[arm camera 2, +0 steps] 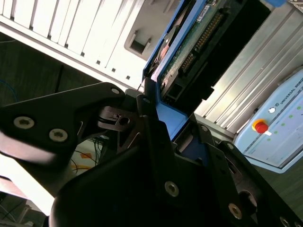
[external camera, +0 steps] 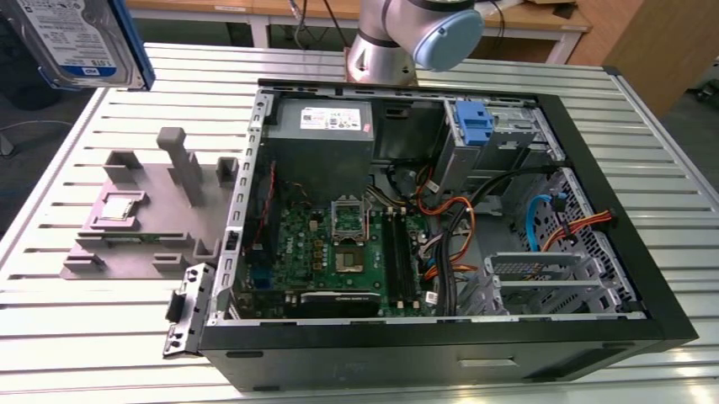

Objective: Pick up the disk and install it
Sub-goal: 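Pick up the disk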

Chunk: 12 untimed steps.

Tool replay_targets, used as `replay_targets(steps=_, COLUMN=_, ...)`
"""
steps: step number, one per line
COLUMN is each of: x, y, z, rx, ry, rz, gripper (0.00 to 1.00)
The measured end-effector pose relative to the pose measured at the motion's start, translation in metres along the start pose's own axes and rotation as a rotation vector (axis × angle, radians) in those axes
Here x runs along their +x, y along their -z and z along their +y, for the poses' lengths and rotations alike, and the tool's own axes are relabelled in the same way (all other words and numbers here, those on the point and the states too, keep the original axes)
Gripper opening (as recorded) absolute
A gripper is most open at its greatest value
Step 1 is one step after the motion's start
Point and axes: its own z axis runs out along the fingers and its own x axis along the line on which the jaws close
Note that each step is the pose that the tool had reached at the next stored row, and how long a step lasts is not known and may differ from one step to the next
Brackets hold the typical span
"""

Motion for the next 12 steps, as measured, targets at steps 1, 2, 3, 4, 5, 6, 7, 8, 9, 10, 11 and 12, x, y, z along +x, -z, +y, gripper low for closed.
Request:
replay_targets(steps=1, x=0.0001, y=0.0000, z=-0.0006, rx=0.0000, ry=0.000, rz=0.0000, gripper=0.37)
replay_targets(steps=2, x=0.0001, y=0.0000, z=-0.0012, rx=-0.0001, ry=0.000, rz=0.0000, gripper=0.37)
replay_targets(steps=3, x=0.0002, y=0.0000, z=-0.0019, rx=0.0000, ry=0.000, rz=0.0000, gripper=0.37)
replay_targets(steps=4, x=0.0002, y=0.0000, z=-0.0027, rx=0.0000, ry=0.000, rz=0.0000, gripper=0.37)
replay_targets(steps=5, x=0.0002, y=0.0000, z=-0.0035, rx=-0.0001, ry=0.000, rz=0.0000, gripper=0.37)
replay_targets(steps=6, x=0.0002, y=0.0000, z=-0.0046, rx=0.0000, ry=0.000, rz=0.0000, gripper=0.37)
replay_targets(steps=7, x=0.0002, y=0.0001, z=-0.0056, rx=-0.0001, ry=0.000, rz=0.0000, gripper=0.37)
replay_targets(steps=8, x=0.0002, y=0.0001, z=-0.0067, rx=-0.0001, ry=0.000, rz=0.0000, gripper=0.37)
replay_targets(steps=9, x=0.0003, y=0.0000, z=-0.0077, rx=-0.0001, ry=0.000, rz=0.0000, gripper=0.37)
replay_targets(steps=10, x=0.0002, y=0.0000, z=-0.0086, rx=-0.0001, ry=0.000, rz=0.0000, gripper=0.37)
replay_targets(steps=11, x=0.0003, y=0.0001, z=-0.0094, rx=-0.0001, ry=0.000, rz=0.0000, gripper=0.37)
replay_targets(steps=12, x=0.0003, y=0.0000, z=-0.0102, rx=0.0000, ry=0.000, rz=0.0000, gripper=0.37)
